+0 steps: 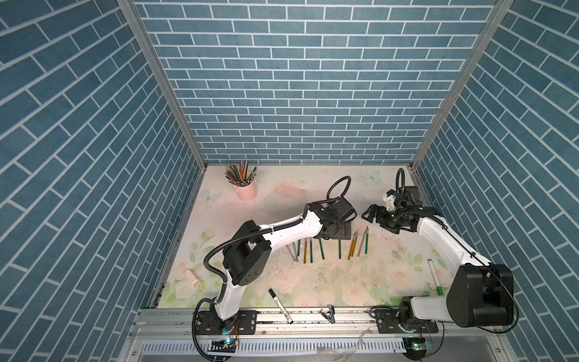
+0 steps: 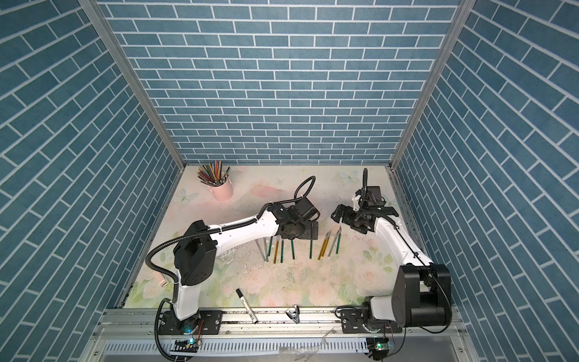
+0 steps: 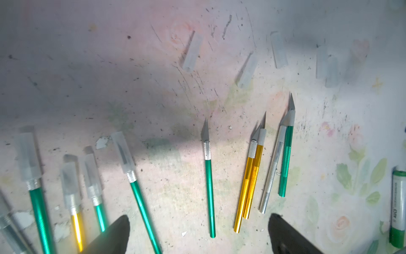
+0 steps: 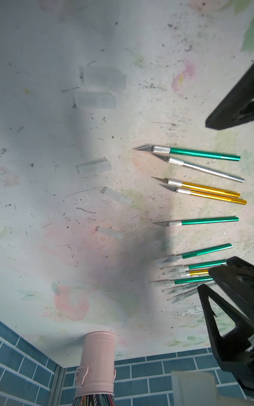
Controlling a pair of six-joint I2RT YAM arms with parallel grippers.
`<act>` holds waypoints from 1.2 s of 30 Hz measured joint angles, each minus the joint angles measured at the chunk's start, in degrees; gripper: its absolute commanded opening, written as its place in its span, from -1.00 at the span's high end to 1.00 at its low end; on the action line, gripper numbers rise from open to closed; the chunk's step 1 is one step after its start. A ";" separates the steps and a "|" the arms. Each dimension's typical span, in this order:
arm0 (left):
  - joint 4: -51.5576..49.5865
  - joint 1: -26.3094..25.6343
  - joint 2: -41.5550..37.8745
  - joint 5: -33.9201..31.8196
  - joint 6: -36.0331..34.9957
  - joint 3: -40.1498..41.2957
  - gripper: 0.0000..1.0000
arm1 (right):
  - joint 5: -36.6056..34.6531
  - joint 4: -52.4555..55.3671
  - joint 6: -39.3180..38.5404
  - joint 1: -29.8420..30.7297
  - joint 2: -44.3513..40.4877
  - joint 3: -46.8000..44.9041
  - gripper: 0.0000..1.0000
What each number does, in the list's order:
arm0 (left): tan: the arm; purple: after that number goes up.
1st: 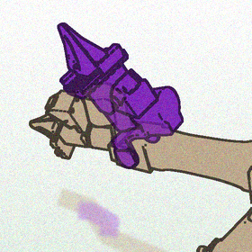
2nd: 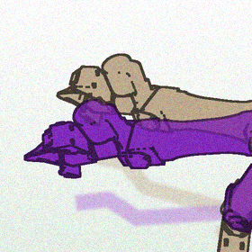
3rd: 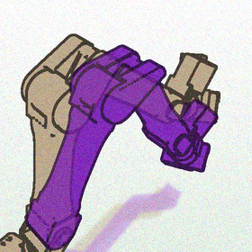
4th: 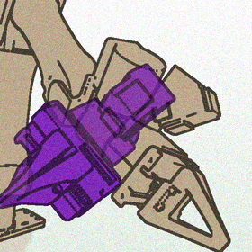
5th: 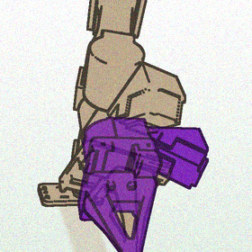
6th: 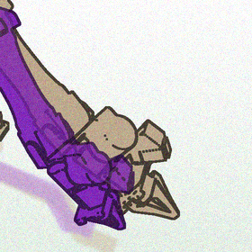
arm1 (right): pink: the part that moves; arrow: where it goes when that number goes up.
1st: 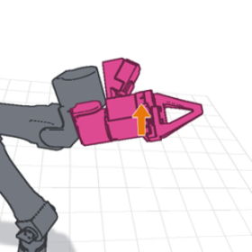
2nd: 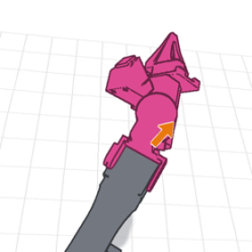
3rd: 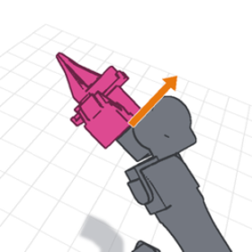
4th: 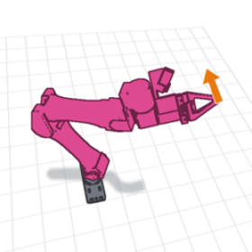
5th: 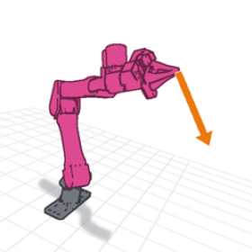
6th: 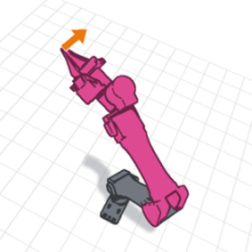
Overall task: Remove protective caps from carving knives
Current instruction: Place the carving knife at the center of the board, then pick up the carving knife from the center of the board.
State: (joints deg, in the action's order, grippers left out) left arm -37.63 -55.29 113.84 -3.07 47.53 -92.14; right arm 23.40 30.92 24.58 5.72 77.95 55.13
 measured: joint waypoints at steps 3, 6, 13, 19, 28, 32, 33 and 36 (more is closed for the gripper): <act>-2.05 0.33 -0.52 -1.40 0.66 0.96 -0.99 | 0.52 -0.83 0.04 0.00 0.81 0.55 -0.94; -4.61 0.66 -0.52 -2.58 1.68 1.90 -0.99 | 0.87 -1.66 0.13 0.00 1.36 0.76 -0.94; -7.04 0.92 -0.50 -3.34 3.41 2.32 -0.63 | 0.90 -2.14 0.26 0.00 2.49 1.51 -0.96; -7.39 0.94 0.33 -3.30 3.50 2.47 -0.44 | 0.39 -2.38 0.26 0.00 2.60 1.51 -0.94; -7.61 1.01 5.79 -2.14 2.67 2.19 0.02 | 0.42 -3.08 0.63 0.00 3.58 1.51 -0.93; -7.63 1.03 7.45 -1.73 2.40 1.40 0.07 | 0.42 -3.13 0.63 0.00 3.56 1.49 -0.93; -7.58 1.03 7.72 -1.64 2.38 1.16 0.10 | 0.42 -3.13 0.63 0.00 3.58 1.49 -0.93; -7.65 1.03 7.80 -1.49 2.23 0.79 0.15 | 0.42 -3.15 0.63 0.00 3.58 1.46 -0.93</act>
State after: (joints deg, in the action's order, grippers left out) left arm -45.28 -54.26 121.64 -4.56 49.76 -91.35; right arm 23.81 27.77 25.21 5.72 81.54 56.60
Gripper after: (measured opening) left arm 0.434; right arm 0.967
